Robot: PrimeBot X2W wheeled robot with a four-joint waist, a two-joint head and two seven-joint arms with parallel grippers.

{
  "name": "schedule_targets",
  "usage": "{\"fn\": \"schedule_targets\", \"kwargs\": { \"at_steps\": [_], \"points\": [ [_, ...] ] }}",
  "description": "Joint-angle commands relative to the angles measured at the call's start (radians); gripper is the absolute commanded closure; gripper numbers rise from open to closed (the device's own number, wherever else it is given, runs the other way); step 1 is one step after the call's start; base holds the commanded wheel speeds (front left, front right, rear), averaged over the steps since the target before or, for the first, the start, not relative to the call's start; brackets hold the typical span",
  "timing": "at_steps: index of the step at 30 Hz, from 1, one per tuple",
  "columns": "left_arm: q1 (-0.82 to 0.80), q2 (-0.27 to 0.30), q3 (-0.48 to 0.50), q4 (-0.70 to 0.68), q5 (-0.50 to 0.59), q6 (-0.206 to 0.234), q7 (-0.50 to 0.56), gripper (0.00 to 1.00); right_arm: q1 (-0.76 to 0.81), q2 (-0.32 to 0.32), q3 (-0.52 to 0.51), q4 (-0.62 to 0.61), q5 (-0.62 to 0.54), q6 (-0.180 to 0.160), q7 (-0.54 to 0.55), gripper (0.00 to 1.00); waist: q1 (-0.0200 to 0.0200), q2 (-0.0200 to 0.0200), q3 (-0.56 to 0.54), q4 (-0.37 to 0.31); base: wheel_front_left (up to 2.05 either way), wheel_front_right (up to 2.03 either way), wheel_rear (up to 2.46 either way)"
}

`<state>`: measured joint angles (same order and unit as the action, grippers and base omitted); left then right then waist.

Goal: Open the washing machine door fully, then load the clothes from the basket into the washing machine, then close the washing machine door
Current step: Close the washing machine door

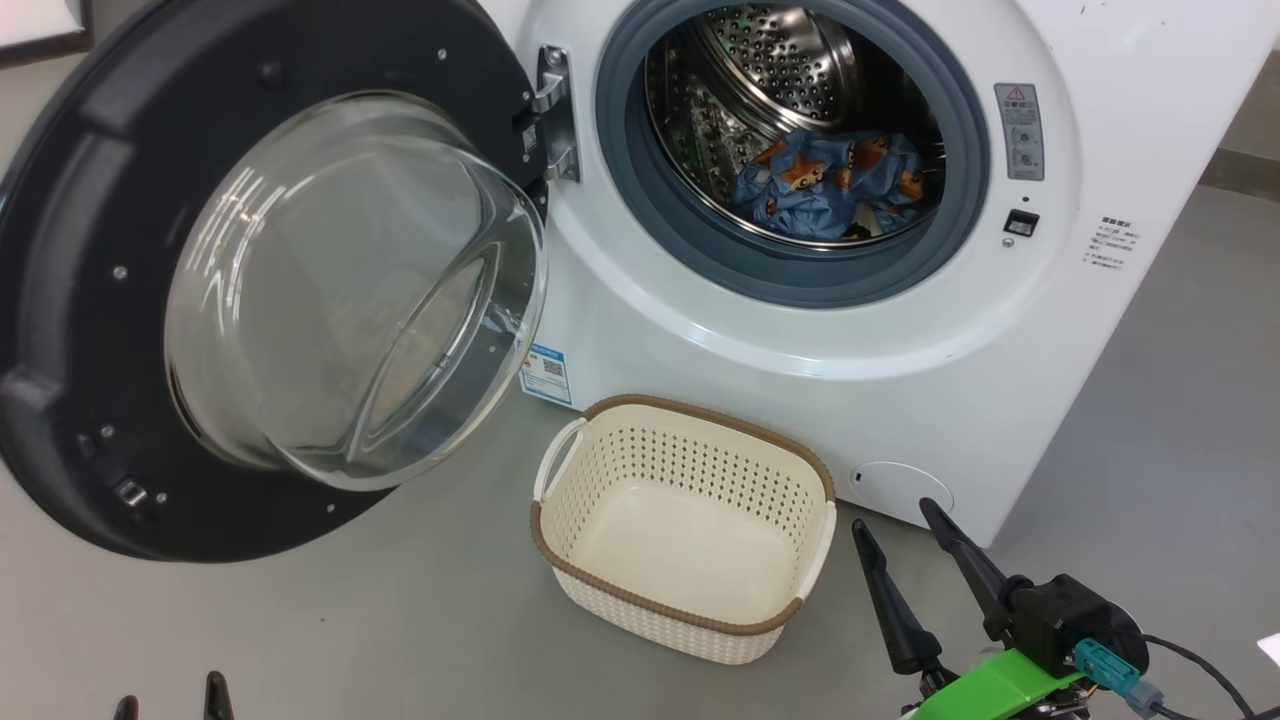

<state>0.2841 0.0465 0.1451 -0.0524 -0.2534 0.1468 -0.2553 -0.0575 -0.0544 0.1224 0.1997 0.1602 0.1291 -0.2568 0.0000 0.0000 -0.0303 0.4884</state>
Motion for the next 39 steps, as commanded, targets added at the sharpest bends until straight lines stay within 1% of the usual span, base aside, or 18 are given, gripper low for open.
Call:
{"fn": "schedule_targets", "kwargs": {
  "at_steps": [1,20,36,37,38,39],
  "points": [
    [-0.023,0.004,0.035,-0.028,0.000,0.008,-0.006,0.00,-0.002,0.004,0.028,-0.028,-0.001,0.002,-0.005,0.00,0.0000,0.0000,-0.001,0.005,0.00,0.00,0.00],
    [-0.011,0.004,0.042,-0.040,-0.024,0.019,-0.006,0.00,-0.013,0.004,0.044,-0.017,0.000,0.002,-0.005,0.00,0.0000,0.0000,0.002,0.021,0.00,0.00,0.00],
    [-0.007,0.004,0.036,-0.039,-0.018,0.006,-0.006,0.00,-0.008,0.004,0.043,-0.014,0.003,0.002,-0.005,0.00,0.0000,0.0000,-0.006,0.015,0.00,0.00,0.00],
    [-0.006,0.004,0.035,-0.038,-0.016,0.003,-0.006,0.60,-0.007,0.004,0.044,-0.014,0.003,0.002,-0.005,0.00,0.0000,0.0000,-0.006,0.014,0.00,0.00,0.00],
    [-0.006,0.004,0.033,-0.037,-0.016,0.001,-0.006,1.00,-0.007,0.004,0.044,-0.014,0.003,0.002,-0.005,0.00,0.0000,0.0000,-0.007,0.014,0.00,0.00,0.00],
    [-0.005,0.004,0.031,-0.036,-0.015,-0.003,-0.006,1.00,-0.006,0.004,0.045,-0.013,0.003,0.002,-0.005,0.00,0.0000,0.0000,-0.008,0.013,0.00,0.00,0.00]
  ]
}}
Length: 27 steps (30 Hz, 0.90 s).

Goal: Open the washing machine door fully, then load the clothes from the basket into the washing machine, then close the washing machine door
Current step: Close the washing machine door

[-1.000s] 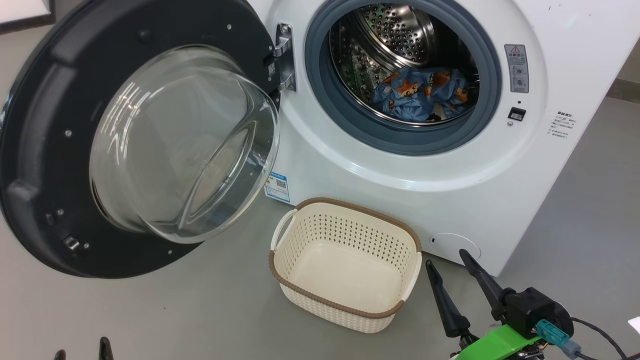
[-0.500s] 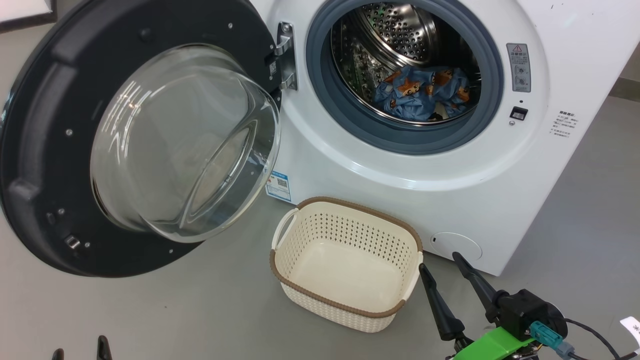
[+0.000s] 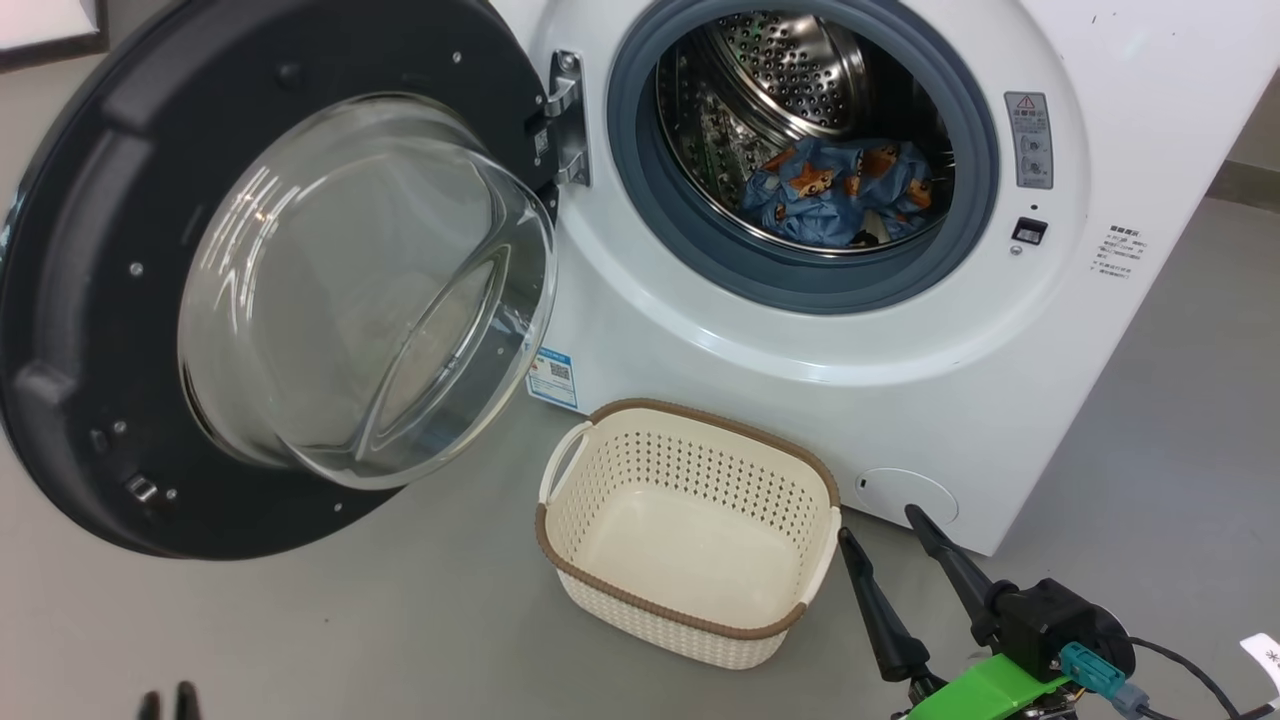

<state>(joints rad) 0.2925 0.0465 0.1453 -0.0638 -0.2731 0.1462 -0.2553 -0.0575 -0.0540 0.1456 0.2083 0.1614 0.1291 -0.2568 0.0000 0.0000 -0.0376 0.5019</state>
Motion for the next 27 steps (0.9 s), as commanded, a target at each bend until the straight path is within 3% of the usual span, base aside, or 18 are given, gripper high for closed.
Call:
{"fn": "schedule_targets", "kwargs": {
  "at_steps": [1,13,27],
  "points": [
    [-0.013,0.004,0.029,-0.023,0.005,-0.004,-0.006,1.00,-0.006,0.004,0.022,-0.021,0.002,0.002,-0.005,0.00,0.0000,0.0000,-0.001,-0.001,0.00,0.00,0.00],
    [-0.020,0.004,0.030,-0.020,-0.008,-0.027,-0.006,1.00,-0.001,0.004,0.021,-0.018,0.001,0.002,-0.005,0.00,0.0000,0.0000,-0.008,-0.006,0.00,0.00,0.00],
    [-0.158,0.004,0.223,-0.056,-0.001,-0.182,-0.006,1.00,0.005,0.004,0.018,-0.020,0.004,0.002,-0.005,0.00,0.0000,0.0000,-0.008,-0.021,0.00,0.00,0.00]
  ]
}}
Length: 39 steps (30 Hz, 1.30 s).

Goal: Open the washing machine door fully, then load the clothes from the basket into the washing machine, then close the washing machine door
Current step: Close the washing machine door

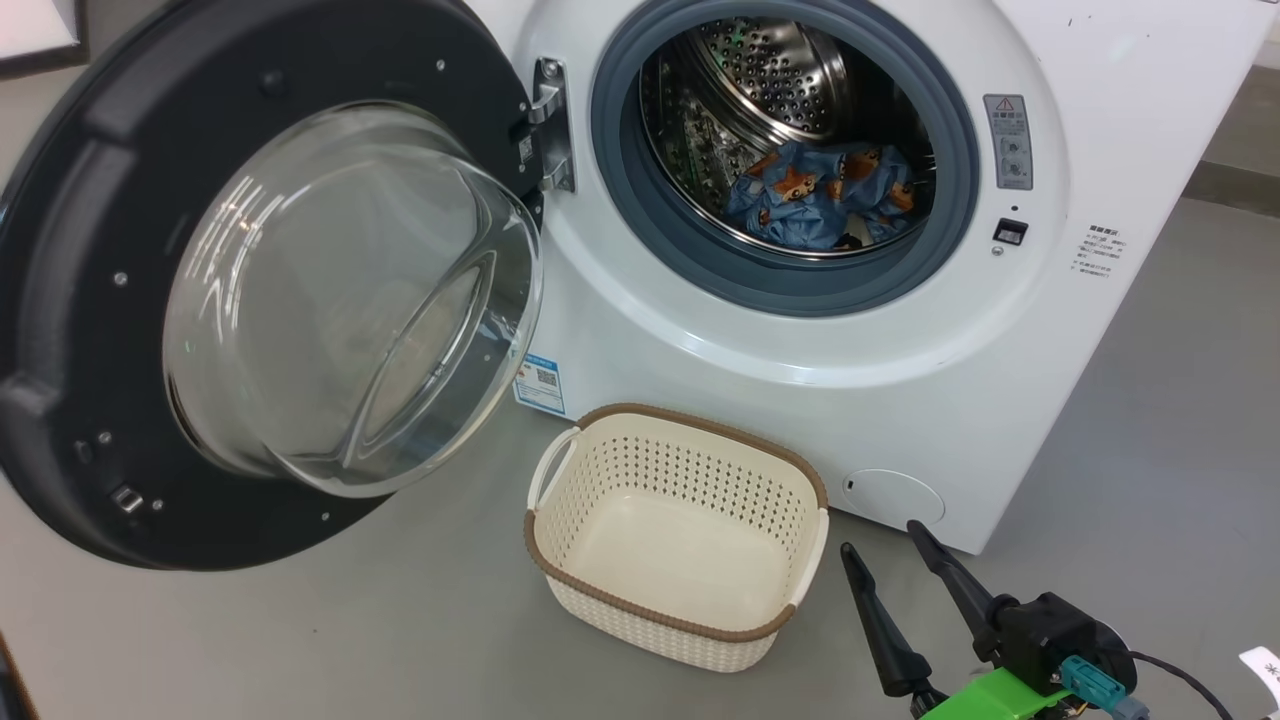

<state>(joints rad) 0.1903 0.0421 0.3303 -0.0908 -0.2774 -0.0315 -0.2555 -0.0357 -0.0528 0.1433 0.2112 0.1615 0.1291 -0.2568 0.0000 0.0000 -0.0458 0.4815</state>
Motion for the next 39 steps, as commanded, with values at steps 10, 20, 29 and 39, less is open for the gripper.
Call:
{"fn": "schedule_targets", "kwargs": {
  "at_steps": [10,20,29,39],
  "points": [
    [-0.261,0.062,0.174,0.052,-0.124,-0.089,-0.006,1.00,-0.022,0.002,0.025,-0.019,-0.003,0.002,-0.005,0.00,0.0000,0.0000,0.010,-0.025,0.00,0.00,0.00],
    [-0.432,0.183,0.263,0.248,-0.388,-0.098,-0.005,1.00,-0.031,-0.008,0.032,-0.013,-0.001,0.002,-0.005,0.00,0.0000,0.0000,0.024,-0.066,0.00,0.00,0.00],
    [-0.570,0.292,0.292,0.456,-0.775,-0.099,0.207,1.00,-0.038,-0.018,0.034,-0.016,0.002,0.002,-0.005,0.00,0.0000,0.0000,0.044,-0.098,0.00,0.00,0.00],
    [-0.667,0.373,0.439,0.681,-1.020,-0.072,0.364,1.00,-0.048,-0.036,0.037,-0.016,0.006,0.002,-0.005,0.00,0.0000,0.0000,0.072,-0.159,0.00,0.00,0.00]
  ]
}}
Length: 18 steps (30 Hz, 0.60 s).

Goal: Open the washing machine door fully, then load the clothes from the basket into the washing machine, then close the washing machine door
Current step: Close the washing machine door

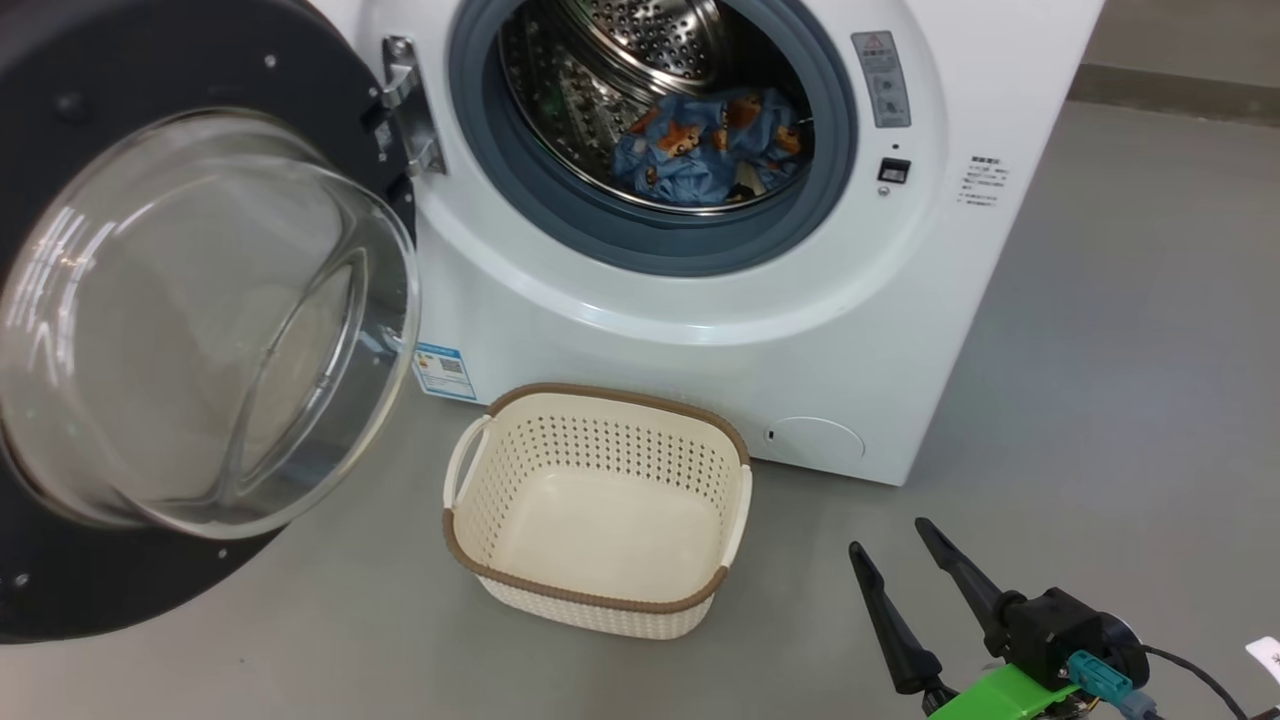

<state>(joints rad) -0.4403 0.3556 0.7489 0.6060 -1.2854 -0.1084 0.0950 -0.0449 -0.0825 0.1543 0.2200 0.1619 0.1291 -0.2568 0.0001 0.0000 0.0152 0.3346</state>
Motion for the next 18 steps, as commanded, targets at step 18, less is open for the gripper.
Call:
{"fn": "schedule_targets", "kwargs": {
  "at_steps": [18],
  "points": [
    [-0.023,0.061,0.035,0.025,-0.122,0.000,0.195,1.00,-0.045,-0.037,0.032,-0.028,0.012,0.002,-0.005,0.00,-0.0001,0.0000,0.047,-0.037,0.00,0.00,0.00]
  ]
}}
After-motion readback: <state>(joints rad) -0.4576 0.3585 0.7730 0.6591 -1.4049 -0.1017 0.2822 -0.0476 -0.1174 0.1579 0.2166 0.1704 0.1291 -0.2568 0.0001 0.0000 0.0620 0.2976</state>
